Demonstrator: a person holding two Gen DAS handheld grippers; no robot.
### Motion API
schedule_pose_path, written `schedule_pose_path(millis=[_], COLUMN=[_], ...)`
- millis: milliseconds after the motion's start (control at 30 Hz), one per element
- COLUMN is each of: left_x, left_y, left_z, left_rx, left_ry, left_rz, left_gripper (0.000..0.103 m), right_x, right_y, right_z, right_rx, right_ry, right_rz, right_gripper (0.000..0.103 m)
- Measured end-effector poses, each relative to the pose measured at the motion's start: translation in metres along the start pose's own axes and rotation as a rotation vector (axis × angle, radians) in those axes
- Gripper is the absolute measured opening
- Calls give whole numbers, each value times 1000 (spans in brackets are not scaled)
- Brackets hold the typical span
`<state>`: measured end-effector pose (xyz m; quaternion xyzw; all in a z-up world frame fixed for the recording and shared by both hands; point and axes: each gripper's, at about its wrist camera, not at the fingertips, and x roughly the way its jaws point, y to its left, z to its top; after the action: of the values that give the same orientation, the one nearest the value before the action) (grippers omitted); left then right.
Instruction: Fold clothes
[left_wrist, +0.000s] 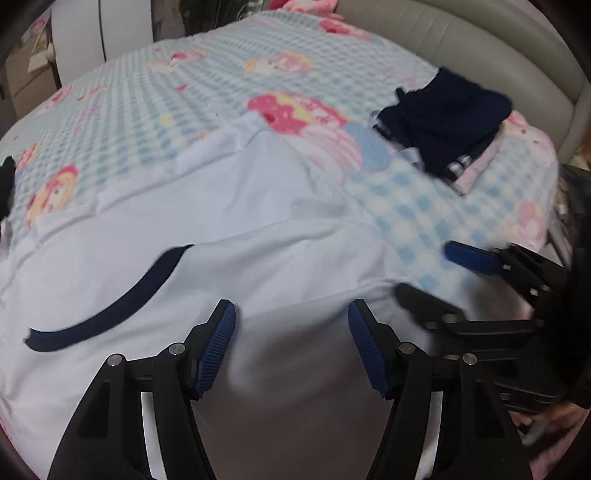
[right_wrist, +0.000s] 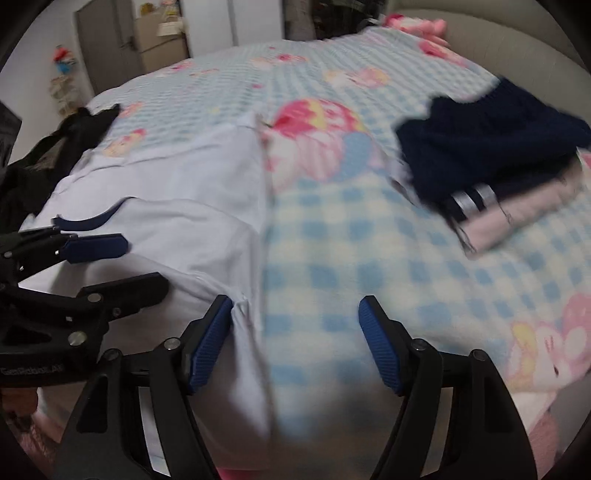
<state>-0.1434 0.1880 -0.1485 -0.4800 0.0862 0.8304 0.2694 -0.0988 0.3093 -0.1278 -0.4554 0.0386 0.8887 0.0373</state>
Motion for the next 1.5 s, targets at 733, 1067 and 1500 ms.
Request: schedule_pose_path(millis=[733, 1067, 1500], left_x=[-117, -135, -49], left_y=[147, 277, 337], left_z=[-103, -94, -26], left_rx=[-410, -556, -578], left_ry=[-190, -204, -79], left_rz=[97, 158, -1], left_gripper=[75, 75, 75], right_x=[-29, -6, 126], right_y=[56, 0, 26], right_z=[-7, 81, 155], right_rx=[-62, 0, 17], right_ry=[-75, -13, 218], right_rz=[128, 155, 295], right_gripper=[72, 78, 75])
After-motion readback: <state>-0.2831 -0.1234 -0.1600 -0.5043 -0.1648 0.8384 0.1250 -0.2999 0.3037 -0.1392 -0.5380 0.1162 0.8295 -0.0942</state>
